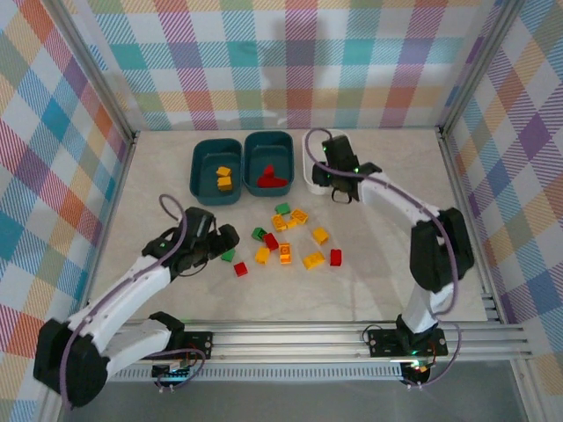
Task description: Sort the legos into containers by color
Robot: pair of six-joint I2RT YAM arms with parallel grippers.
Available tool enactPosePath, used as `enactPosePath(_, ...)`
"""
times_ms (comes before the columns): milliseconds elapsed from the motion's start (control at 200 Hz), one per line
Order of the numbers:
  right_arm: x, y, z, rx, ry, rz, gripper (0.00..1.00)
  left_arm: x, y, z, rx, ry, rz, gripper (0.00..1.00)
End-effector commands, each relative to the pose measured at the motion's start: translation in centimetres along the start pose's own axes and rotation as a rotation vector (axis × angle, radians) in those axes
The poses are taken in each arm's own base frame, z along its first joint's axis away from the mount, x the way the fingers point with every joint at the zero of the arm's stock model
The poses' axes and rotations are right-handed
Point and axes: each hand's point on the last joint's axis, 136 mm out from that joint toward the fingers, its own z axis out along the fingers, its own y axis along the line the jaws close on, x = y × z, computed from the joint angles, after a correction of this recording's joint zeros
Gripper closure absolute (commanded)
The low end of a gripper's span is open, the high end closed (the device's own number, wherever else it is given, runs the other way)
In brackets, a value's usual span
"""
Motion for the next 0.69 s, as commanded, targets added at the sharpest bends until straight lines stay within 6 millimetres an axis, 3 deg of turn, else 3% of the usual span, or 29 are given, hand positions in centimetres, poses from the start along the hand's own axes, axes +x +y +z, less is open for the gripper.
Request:
enactPosePath(0, 1.2, -1.2, 3.8, 0.004, 0.122, -0.028, 0.62, -0.4, 0.7, 1.0, -0.089, 0.020, 0.120, 0.13)
enactPosePath(160, -0.5, -3.1, 6.6, 0.007, 0.152, 0.017, 0.59, -0.5, 0.5, 3.3, -0.151, 0.076, 0.175, 0.23)
enactPosePath(280, -1.9, -3.4, 6.4, 0.012, 0.129, 0.010, 0.37, -0.4, 0.2, 4.6, -0.172, 0.125, 0.210, 0.33)
enactPosePath(495, -3.3, -2.9, 1.6, -0.036, 0.033, 0.045, 0.31, -0.2, 1.1, 5.5, -0.220, 0.142, 0.246, 0.33)
enactPosePath(690, -0.3, -3.5, -2.9, -0.085, -0.012, 0.118, 0.31, 1.0, 2.0, 6.3, -0.235, 0.175, 0.242, 0.33)
